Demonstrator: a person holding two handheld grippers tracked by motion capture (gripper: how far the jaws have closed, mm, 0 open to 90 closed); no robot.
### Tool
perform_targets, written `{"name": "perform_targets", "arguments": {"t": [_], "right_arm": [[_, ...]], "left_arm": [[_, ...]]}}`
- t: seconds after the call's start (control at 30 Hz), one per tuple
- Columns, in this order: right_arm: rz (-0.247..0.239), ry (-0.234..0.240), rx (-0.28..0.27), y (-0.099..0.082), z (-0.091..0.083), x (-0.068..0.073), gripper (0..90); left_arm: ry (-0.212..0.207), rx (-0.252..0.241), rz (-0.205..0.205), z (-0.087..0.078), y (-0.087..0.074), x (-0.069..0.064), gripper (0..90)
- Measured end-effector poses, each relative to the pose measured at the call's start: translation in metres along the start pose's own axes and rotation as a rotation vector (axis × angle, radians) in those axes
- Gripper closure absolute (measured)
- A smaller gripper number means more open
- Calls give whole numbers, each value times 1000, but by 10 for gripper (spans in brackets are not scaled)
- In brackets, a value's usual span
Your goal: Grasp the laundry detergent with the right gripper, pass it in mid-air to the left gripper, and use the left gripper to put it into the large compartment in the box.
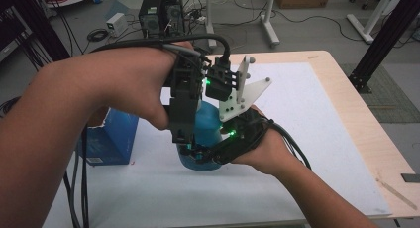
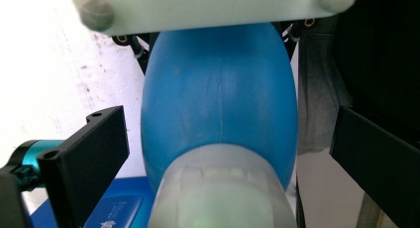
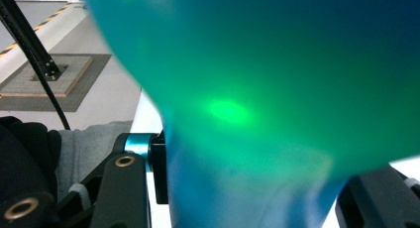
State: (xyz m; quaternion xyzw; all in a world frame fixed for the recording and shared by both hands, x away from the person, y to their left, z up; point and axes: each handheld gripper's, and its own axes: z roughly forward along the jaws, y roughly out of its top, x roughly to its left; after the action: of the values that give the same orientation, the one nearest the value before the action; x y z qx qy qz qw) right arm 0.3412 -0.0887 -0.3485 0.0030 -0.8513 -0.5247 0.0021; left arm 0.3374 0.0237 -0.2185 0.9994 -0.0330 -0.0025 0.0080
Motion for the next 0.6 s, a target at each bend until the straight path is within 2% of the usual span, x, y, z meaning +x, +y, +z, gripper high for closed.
{"name": "perform_targets", "arguments": {"t": [0.27,0.3,0.37,0.53,0.6], "right_arm": [[-10,4,-13,1,0,1,456],[-10,4,-12,1,0,1,457],[-8,4,-11,1,-1,1,457],[-3,8,-21,1,-1,0,457],[-2,11,-19,1,0,0,457]], "left_arm": [[6,15,-4,2,3,1,31],[7,11,-6,2,3,1,41],[0,17,-1,1,3,1,122],[12,24,-16,2,2,2,123],[15,16,-11,1,2,2,152]]}}
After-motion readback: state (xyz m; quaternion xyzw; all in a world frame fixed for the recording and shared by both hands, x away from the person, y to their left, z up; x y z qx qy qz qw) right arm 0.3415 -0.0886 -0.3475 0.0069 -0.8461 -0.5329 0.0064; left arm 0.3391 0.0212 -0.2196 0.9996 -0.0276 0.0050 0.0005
